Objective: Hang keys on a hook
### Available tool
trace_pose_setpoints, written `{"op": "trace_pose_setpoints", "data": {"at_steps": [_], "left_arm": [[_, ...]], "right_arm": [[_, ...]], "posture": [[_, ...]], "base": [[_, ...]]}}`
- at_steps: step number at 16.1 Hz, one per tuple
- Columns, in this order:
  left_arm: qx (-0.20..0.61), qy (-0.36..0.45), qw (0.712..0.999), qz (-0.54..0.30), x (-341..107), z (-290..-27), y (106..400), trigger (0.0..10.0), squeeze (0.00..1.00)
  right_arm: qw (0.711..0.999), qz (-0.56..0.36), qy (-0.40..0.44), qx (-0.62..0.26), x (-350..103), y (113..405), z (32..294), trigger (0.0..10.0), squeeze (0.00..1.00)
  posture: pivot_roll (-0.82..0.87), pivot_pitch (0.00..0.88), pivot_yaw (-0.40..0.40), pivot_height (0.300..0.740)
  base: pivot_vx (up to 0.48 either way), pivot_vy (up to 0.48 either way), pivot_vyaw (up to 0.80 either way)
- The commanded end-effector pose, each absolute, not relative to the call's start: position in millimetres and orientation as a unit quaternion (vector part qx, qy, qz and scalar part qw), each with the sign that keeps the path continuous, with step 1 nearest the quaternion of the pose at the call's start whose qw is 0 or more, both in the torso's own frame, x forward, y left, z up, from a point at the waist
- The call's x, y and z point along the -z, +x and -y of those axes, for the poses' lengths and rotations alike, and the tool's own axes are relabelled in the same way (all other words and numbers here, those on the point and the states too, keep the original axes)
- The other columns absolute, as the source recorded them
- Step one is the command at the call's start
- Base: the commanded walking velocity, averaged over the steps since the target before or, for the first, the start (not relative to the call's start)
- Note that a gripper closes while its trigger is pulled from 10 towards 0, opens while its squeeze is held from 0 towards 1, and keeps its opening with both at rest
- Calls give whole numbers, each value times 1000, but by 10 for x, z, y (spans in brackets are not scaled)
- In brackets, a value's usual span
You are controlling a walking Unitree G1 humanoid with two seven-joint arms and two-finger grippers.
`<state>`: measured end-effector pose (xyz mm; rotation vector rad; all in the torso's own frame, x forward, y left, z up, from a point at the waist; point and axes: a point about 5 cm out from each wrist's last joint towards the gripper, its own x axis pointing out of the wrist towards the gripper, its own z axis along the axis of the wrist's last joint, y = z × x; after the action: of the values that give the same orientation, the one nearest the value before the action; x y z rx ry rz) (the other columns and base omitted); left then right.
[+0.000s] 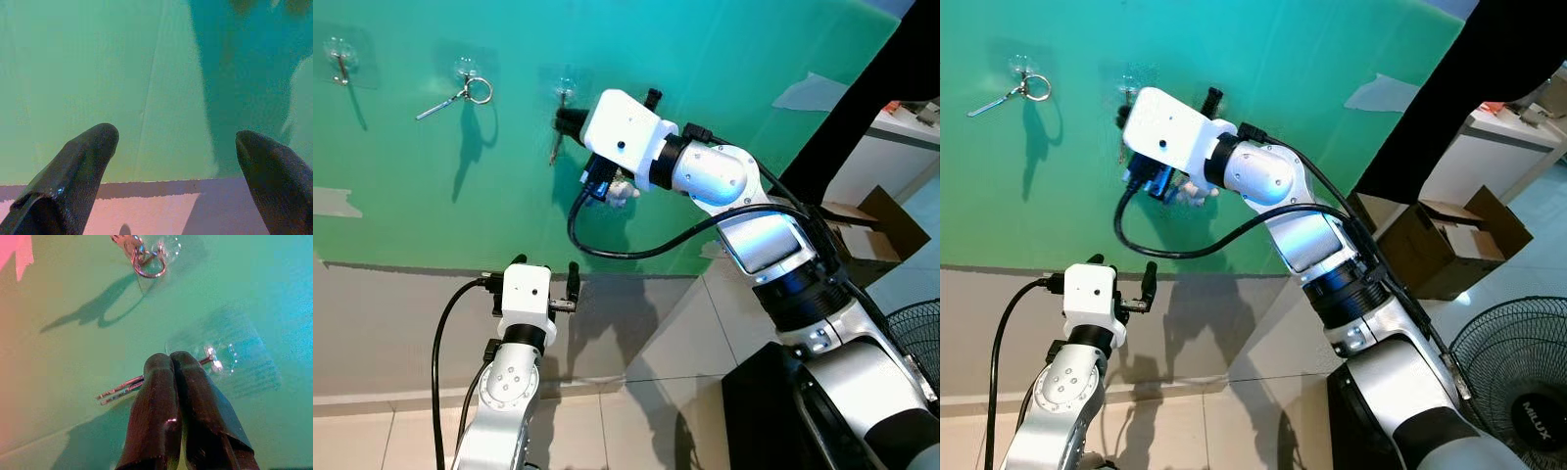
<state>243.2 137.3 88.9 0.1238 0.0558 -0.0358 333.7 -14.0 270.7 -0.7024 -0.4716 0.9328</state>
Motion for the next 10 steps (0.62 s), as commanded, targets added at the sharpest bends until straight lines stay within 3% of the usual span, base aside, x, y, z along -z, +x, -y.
{"op": "trace_pose_setpoints", "data": {"at_steps": [1, 8, 10], "left_arm": [[28, 57, 998, -17, -945, -1290, 2438, 10000, 0], [22, 59, 998, -19, -948, -1320, 2389, 10000, 0], [17, 58, 998, -25, -943, -1339, 2352, 10000, 0]], "right_arm": [[810, 230, -343, -416, -2787, 3405, 229, 10000, 0], [799, 247, -379, -396, -2780, 3558, 219, 10000, 0], [812, 202, -361, -412, -2563, 3595, 238, 10000, 0]], "posture": [[122, 0, -256, 740], [154, 0, -271, 740], [161, 0, -277, 740]], "base": [[0, 0, 0], [0, 0, 0], [0, 0, 0]]}}
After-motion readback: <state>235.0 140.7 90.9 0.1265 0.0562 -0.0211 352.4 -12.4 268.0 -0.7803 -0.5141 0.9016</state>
